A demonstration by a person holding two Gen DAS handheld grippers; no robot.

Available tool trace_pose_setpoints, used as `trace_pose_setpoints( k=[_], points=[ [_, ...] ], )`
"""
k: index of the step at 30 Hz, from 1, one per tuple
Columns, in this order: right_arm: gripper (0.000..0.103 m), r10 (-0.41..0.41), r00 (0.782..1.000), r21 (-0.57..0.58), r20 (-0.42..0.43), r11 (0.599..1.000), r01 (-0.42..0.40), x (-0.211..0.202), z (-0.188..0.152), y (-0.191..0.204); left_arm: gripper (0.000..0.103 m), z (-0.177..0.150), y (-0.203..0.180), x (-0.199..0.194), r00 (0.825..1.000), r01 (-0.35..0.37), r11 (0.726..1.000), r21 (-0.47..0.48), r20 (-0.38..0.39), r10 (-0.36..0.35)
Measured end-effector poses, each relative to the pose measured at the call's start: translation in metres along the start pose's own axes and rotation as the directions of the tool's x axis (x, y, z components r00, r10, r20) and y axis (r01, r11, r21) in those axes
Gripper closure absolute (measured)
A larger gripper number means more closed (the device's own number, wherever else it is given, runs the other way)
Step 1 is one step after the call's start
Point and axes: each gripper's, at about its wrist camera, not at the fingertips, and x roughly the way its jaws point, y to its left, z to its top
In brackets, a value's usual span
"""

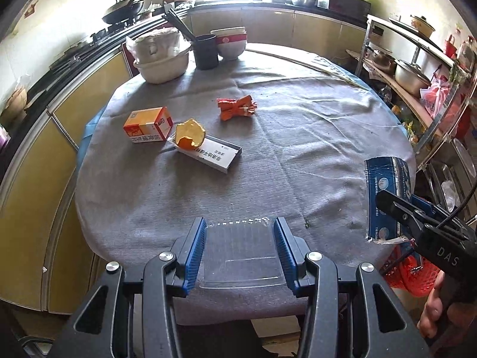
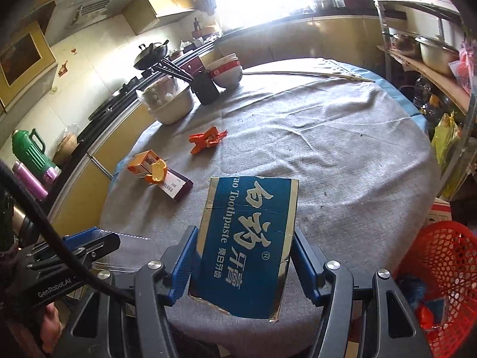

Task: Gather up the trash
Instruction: 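Carry the clear tray and blue toothpaste box toward the red basket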

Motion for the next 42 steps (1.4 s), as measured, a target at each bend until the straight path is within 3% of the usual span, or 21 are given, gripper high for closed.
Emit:
trace_pose_setpoints(
  k=[31,42],
  points=[
    [0.039,0.0,0.985,0.028,0.171,1.0,-0.004,-0.092,-0.041,-0.021,0.055,-0.04,-0.063,-0.06,0.995,-0.014,0.991,0.131,0.102,0.001],
    [0.039,-0.006,0.978,0.069,0.207,0.998,-0.009,-0.116,-0.054,-0.046,0.055,-0.049,-0.095,-0.075,0.99,-0.008,0.98,0.197,0.139,-0.02]
  ],
)
